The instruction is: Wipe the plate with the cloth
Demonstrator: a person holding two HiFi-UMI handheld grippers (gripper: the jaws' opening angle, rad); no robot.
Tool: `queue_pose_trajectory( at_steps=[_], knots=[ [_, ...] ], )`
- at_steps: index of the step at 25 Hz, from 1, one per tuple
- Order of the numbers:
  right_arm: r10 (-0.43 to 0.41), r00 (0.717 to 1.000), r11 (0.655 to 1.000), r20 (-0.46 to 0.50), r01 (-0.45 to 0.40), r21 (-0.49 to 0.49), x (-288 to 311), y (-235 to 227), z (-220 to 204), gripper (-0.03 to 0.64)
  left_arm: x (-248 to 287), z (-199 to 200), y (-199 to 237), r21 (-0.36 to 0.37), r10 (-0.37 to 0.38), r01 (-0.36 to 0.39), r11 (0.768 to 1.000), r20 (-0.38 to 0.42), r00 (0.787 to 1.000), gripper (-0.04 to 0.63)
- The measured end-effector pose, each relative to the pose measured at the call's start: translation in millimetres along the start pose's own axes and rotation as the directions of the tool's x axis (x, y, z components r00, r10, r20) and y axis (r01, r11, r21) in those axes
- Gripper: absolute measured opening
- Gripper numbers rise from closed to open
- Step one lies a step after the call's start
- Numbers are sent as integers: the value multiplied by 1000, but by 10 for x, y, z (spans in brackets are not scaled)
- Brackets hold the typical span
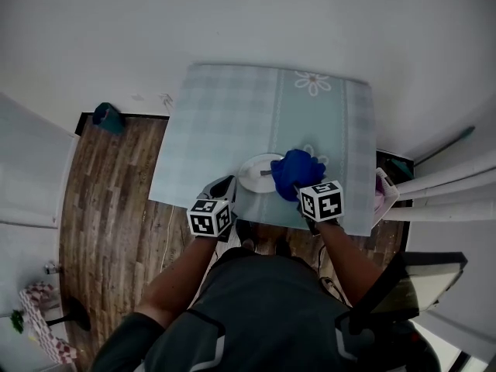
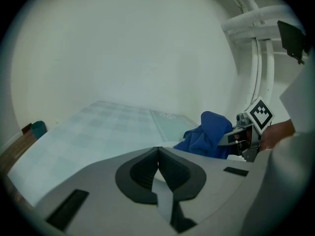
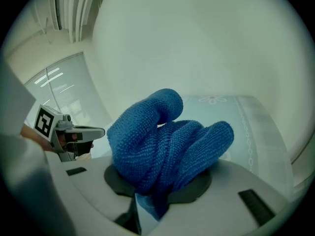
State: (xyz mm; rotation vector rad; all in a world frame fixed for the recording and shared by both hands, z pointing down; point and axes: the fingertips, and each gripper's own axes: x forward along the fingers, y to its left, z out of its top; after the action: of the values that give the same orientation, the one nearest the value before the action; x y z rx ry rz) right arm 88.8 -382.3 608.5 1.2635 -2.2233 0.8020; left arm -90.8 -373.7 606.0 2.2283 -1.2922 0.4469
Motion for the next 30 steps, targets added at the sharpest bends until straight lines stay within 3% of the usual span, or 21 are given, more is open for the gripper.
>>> queue_pose_trajectory(
  at_steps=[6,9,14,24,30],
  knots=[
    [18,998,998,53,-15,-56,103,10,338,118,-207,25,-98,-19,22,-21,1000,39,999,9],
    [9,1000,993,2,-8,-115,460,-19,406,118,-258,-3,-111,-25,35,-34,999,40,999,9],
    [-15,995,989,-94,1,-149,759,-85,146,118,-319,-12,-97,-4,32,-32,999,38,999,9],
    [42,991,992,-124,-57,-113,208,137,-423,118,-562,27,-105,-54,75,-70,996,94,993,9],
    [99,994,992,-47,-103,-78,-166,188,-403,118,-700,89,-402,-42,82,-77,996,128,988,9]
  ],
)
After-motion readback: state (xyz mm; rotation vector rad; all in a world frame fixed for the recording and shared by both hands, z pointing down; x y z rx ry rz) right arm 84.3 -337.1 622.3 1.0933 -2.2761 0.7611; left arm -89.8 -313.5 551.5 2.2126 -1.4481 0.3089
